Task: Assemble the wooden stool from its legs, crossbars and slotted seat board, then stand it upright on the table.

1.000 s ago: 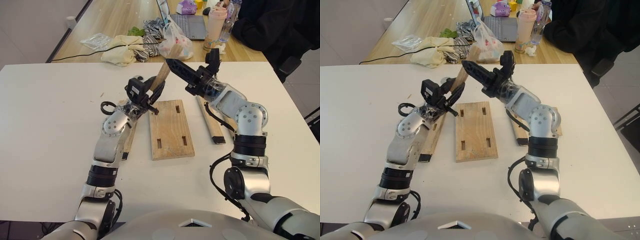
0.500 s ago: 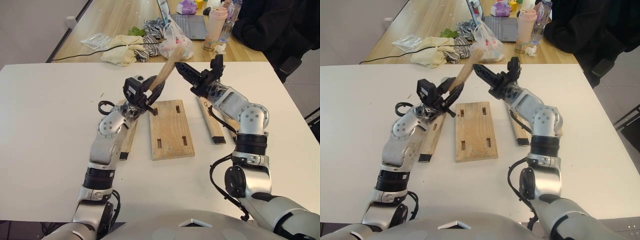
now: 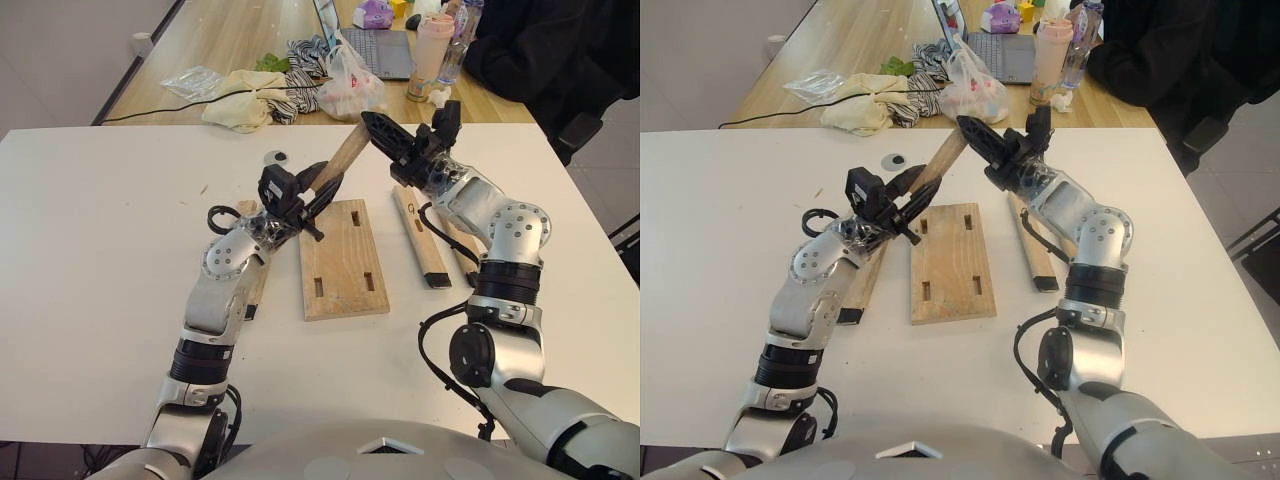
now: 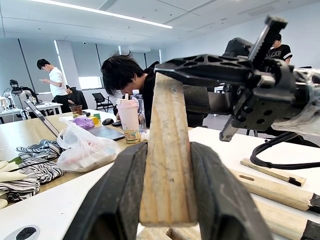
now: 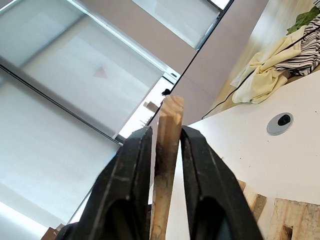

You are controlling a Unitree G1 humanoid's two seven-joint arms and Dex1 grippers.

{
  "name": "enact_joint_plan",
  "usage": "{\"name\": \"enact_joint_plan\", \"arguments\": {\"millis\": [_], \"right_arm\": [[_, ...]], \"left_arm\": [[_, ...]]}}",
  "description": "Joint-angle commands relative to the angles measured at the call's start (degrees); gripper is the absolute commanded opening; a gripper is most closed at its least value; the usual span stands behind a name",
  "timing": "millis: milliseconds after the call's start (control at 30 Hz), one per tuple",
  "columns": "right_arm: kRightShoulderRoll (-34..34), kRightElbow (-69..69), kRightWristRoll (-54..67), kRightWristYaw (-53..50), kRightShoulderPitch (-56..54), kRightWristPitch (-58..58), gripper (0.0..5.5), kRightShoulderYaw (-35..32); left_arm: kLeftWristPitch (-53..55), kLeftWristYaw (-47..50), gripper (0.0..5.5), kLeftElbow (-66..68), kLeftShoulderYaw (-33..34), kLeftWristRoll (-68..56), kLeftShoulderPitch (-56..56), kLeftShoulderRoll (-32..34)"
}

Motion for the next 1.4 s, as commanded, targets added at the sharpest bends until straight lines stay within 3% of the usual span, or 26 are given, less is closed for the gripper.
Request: {"name": "enact_joint_plan", "arguments": {"millis": [33,300,333,433,500,667,800,1033,1400], "right_arm": [[-0.85,0.64,-0.14,-0.68,-1.35,-0.26,0.50,0.03],[-1.15,0.57,-1.38,-0.27,-1.58,-1.28,0.43,0.80],[-1.54,0.06,-4.16,-0.31,-1.41,-4.05,0.43,1.89],[-3.84,1.88,-18.62,-2.33,-1.41,-19.50,0.37,5.92],[-5.82,5.31,-24.23,-3.72,-1.95,-27.51,0.37,5.15],[-16.16,7.02,-31.49,0.19,1.56,-36.58,0.37,2.62],[-19.61,3.44,-30.09,2.24,8.68,-33.54,0.37,0.25],[-16.53,-1.84,-30.18,-0.74,17.27,-32.10,0.37,-0.79],[-15.13,1.13,-30.21,-2.18,19.10,-33.60,0.37,-0.71]], "left_arm": [[0.40,-0.46,1.24,-0.45,-0.62,0.30,0.72,0.45],[0.84,0.67,1.24,0.28,-0.51,1.34,0.64,0.29],[1.17,1.77,1.61,0.85,-0.10,1.73,0.40,0.00],[1.33,2.81,2.06,1.55,-0.12,2.28,0.12,-0.36],[1.18,4.09,2.34,1.84,-0.28,3.00,0.07,-0.83],[0.02,8.59,2.40,3.31,0.97,4.99,0.55,-2.20],[-1.30,10.67,1.80,3.56,2.22,5.42,1.88,-2.82],[-1.19,13.38,0.62,5.48,4.01,6.46,0.70,-2.46],[-0.52,12.77,0.62,6.60,3.90,7.42,-0.24,-1.96]]}}
